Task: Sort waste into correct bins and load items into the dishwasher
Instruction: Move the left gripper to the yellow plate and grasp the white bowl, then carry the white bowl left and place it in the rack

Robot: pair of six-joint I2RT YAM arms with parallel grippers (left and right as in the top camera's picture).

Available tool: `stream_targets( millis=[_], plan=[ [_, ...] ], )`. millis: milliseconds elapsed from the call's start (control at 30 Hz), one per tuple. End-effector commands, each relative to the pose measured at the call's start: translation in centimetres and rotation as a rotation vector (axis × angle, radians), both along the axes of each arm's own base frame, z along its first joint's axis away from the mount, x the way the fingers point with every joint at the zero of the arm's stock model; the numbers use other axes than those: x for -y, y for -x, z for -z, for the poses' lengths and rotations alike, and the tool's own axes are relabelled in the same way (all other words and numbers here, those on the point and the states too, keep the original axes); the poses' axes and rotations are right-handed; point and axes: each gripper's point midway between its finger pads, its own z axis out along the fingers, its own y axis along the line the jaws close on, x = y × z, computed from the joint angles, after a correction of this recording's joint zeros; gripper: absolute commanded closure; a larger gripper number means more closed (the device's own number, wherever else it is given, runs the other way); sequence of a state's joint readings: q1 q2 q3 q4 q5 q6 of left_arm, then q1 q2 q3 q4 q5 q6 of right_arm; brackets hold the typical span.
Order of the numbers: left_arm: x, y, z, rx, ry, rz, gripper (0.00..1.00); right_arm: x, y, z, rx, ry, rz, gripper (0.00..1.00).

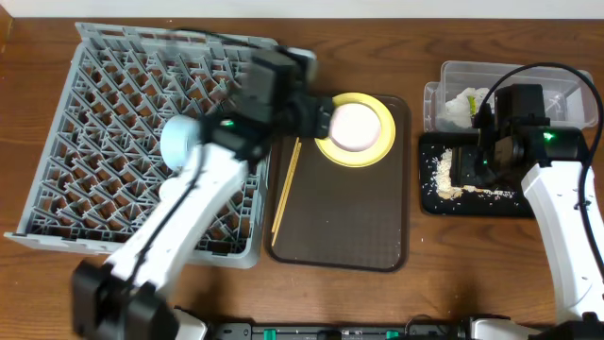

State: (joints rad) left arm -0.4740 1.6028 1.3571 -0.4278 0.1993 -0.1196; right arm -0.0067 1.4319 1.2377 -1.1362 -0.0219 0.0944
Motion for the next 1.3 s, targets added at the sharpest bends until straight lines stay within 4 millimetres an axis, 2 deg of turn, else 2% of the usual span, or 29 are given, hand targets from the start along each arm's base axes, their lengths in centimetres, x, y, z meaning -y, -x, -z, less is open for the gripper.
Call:
stream_targets(
  millis=[0,167,267,433,600,700,867,1033,1100,1200,1267],
  plan=[
    [4.1,0.6,3.5,0.036,-0.14,0.185,0.05,0.5,-0.3,-0.9,0.028,0.019,0.004,0.34],
    [8.1,0.9,7.9,0.029,-0.17,0.281,0.05,0.5,-0.2,-0.9,0.027,0.019,0.003,0.31],
    [9.5,0.7,10.1,0.021,-0.175,0.302,0.05,0.5,-0.1,-0.9,0.022,0.016,0.003,0.31],
    [10.3,0.3,13.0,0.001,-0.187,0.31,0.07,0.4,0.1,-0.8,0.011,0.015,0.002,0.31],
    [10.1,0.4,16.2,-0.051,-0.217,0.313,0.16,0.4,0.3,-0.7,0.004,0.015,0.002,0.31],
    [10.0,0.6,17.5,-0.075,-0.231,0.315,0.27,0.4,0.4,-0.7,0.002,0.015,0.002,0.31],
    [9.4,0.3,17.8,-0.07,-0.26,0.293,0.57,0.4,0.5,-0.7,-0.002,0.015,0.002,0.31],
    [8.9,0.1,17.8,-0.066,-0.285,0.273,0.75,0.4,0.6,-0.7,-0.007,0.015,0.001,0.31],
    [8.9,0.0,17.5,-0.06,-0.282,0.272,0.78,0.4,0.6,-0.7,-0.008,0.015,0.001,0.32],
    [9.0,0.0,16.6,-0.05,-0.269,0.265,0.9,0.4,0.6,-0.7,-0.008,0.015,0.001,0.32],
    [9.0,0.0,15.7,-0.044,-0.254,0.252,0.94,0.4,0.6,-0.7,-0.008,0.016,0.001,0.32]
  ],
)
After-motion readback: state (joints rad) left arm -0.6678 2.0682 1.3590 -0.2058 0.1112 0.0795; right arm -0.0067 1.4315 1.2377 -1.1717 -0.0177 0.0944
